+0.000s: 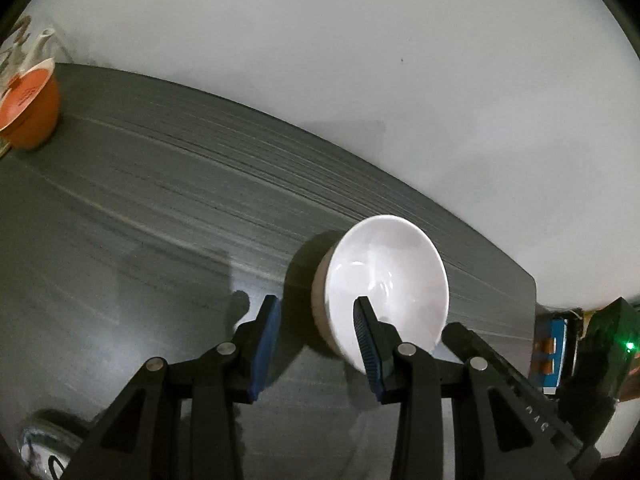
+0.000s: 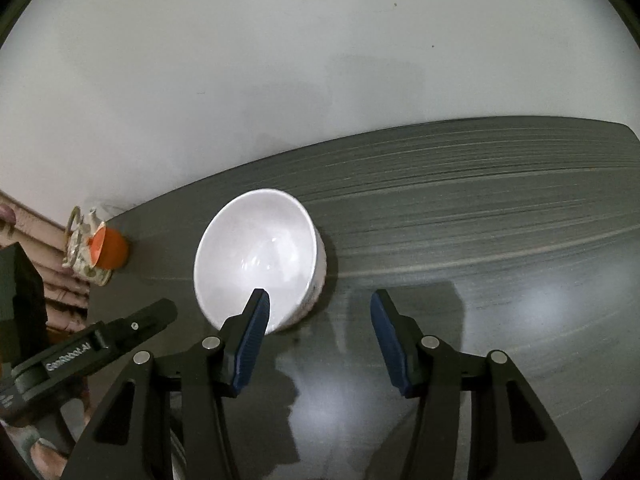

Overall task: Organize plates and bowls
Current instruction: 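Move the right gripper to the small white 'Rabbit' bowl and grasp its rim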

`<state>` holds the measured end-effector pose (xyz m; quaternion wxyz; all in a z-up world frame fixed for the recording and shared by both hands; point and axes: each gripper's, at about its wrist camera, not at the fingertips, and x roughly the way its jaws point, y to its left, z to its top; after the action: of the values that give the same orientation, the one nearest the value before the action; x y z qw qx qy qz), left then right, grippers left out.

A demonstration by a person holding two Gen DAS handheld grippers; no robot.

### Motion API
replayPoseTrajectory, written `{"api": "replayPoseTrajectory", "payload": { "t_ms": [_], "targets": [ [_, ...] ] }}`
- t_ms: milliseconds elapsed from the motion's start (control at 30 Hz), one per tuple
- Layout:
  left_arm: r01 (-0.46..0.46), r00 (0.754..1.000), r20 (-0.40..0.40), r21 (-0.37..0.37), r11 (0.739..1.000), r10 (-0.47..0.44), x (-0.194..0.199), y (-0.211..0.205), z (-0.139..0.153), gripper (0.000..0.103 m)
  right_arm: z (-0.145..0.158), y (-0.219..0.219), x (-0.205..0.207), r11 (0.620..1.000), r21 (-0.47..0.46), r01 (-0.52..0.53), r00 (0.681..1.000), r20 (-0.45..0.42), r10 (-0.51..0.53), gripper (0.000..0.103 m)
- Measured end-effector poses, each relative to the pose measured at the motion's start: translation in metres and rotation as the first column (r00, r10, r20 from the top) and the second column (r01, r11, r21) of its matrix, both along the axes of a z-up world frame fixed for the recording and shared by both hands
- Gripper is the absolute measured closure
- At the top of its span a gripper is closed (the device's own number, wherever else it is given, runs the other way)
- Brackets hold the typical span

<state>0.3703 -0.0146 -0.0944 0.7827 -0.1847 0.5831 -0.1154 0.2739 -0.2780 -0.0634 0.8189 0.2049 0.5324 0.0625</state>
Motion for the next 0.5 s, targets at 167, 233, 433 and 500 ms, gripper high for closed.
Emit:
{"api": "replayPoseTrajectory", "payload": {
  "t_ms": [167,233,433,500],
  "targets": [
    [0.023,0.999,-0.025,0.037,0.999,-0.022,0.017,-0.008,-0.019,0.065,-0.014,0.004,0.013,1.000,-0.016,0.002,0.999,-0.036,-0.003,0.055],
    [0.023,0.999,-0.033,0.052,0.998,-0.022,0.021,-0.011,-0.025,0.066,-0.018,0.003,0.017,1.000,-0.004,0.008,0.999,-0.054,-0.009,0.057],
    [0.026,0.999,-0.035,0.054,0.998,-0.024,0.021,-0.016,-0.037,0.080,-0.029,0.007,0.026,1.000,0.008,0.003,0.997,-0.071,-0.003,0.067],
    [0.035,0.999,-0.022,0.050,0.998,-0.033,0.020,-0.019,-0.036,0.085,-0.032,0.006,0.028,1.000,0.012,0.003,0.997,-0.079,-0.002,0.075]
  ]
}}
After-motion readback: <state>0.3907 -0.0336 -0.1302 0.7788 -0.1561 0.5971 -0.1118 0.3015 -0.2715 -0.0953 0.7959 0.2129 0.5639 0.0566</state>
